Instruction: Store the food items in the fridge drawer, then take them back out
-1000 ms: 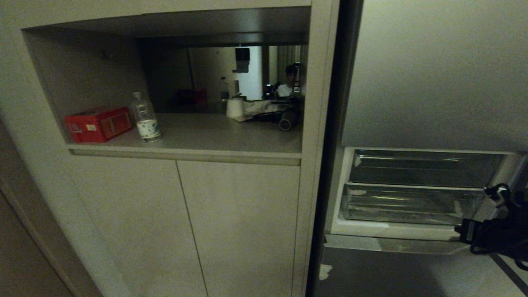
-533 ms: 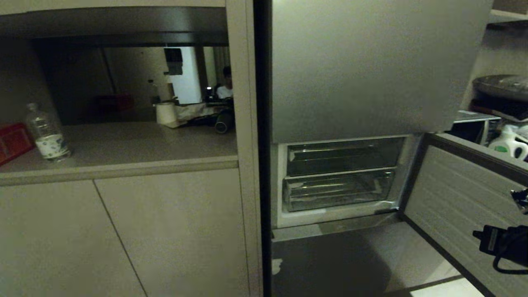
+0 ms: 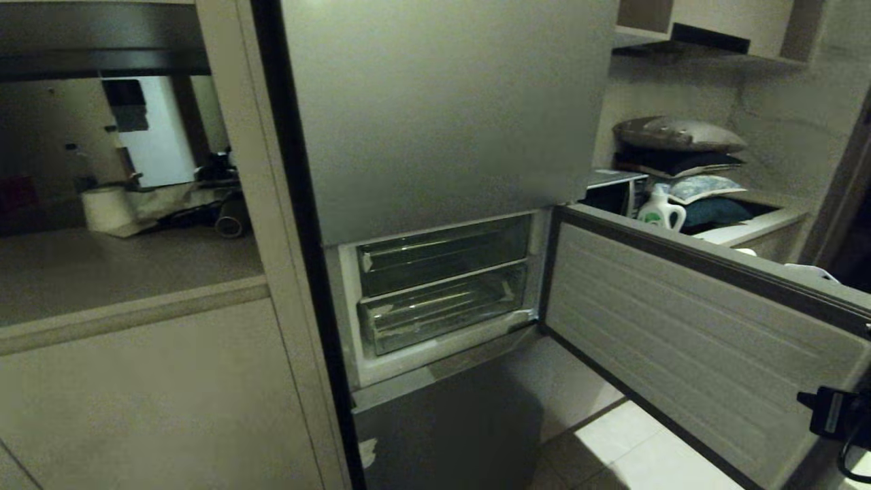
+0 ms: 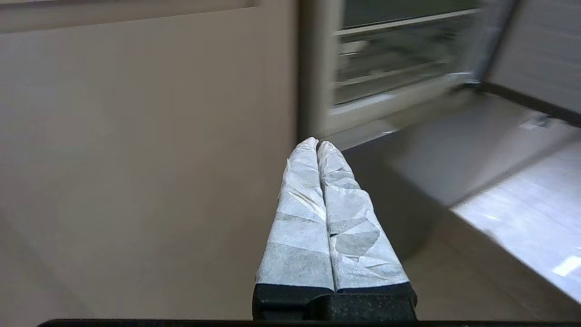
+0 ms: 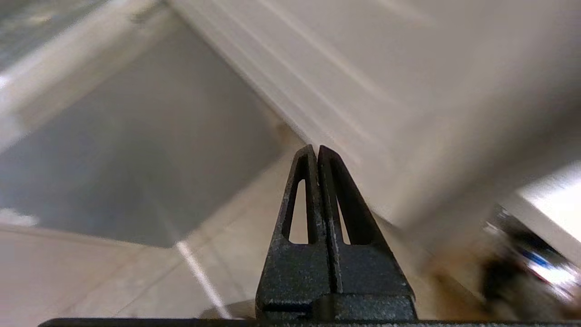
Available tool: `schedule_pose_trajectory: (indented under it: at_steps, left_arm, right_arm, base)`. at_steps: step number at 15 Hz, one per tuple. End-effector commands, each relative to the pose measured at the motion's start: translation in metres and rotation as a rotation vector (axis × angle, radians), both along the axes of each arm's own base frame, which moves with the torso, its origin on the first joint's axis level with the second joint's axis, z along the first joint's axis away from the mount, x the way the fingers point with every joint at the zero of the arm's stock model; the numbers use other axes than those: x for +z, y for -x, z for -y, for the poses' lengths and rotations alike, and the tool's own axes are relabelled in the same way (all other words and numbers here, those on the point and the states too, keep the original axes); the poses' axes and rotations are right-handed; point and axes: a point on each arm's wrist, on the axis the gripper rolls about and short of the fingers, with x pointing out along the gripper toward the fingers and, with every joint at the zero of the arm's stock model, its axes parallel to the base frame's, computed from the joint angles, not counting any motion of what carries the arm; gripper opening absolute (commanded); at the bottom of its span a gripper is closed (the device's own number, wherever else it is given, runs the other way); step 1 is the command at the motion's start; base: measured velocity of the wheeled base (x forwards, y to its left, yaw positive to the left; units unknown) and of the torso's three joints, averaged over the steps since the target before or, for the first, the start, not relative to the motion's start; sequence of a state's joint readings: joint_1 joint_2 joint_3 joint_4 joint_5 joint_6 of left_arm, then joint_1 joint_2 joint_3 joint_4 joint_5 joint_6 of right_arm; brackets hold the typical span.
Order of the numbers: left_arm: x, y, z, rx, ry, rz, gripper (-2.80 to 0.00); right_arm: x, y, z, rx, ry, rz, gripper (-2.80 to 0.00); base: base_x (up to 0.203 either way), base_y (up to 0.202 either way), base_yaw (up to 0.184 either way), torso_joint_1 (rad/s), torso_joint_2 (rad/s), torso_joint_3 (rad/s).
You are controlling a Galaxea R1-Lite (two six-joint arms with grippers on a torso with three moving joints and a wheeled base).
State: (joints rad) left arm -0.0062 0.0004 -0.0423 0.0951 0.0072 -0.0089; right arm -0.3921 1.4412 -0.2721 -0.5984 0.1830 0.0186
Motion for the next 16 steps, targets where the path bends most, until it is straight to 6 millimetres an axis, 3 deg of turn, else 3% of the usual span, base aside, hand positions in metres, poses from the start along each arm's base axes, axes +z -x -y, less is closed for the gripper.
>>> schedule_pose_trajectory:
  at_steps: [1, 4, 8, 12, 16]
  left_arm:
    - [0.000, 0.000, 0.000, 0.000, 0.000, -0.002, -2.80]
    - [0.000, 0.000, 0.000, -0.001, 0.000, -0.003, -2.80]
    - [0.000, 0.000, 0.000, 0.000, 0.000, -0.001, -2.80]
    - [0.000, 0.000, 0.000, 0.000, 0.000, -0.001, -2.80]
    - [0.000, 0.000, 0.000, -0.001, 0.000, -0.001, -2.80]
  right_arm:
    - [0.000, 0.007, -0.006, 0.029, 0.008, -0.020, -2.80]
    - [-0.006, 0.011, -0.009, 0.042, -0.002, -0.068, -2.80]
    - [0.006, 0.016, 0.001, -0.072, 0.048, -0.021, -2.80]
    - [0.019, -0.003, 0.036, -0.270, 0.110, -0.018, -2.80]
    - [0.018, -0.038, 0.071, -0.322, 0.092, -0.021, -2.80]
  base:
    - [-0.001, 0.006, -0.177, 0.004, 0.00, 0.001]
    - [0.001, 0.011, -0.176, 0.001, 0.00, 0.003]
    - [0.000, 0.007, -0.137, 0.004, 0.00, 0.003]
    - [0.000, 0.000, 0.000, 0.000, 0.00, 0.000]
    - [0.000, 0.000, 0.000, 0.000, 0.00, 0.000]
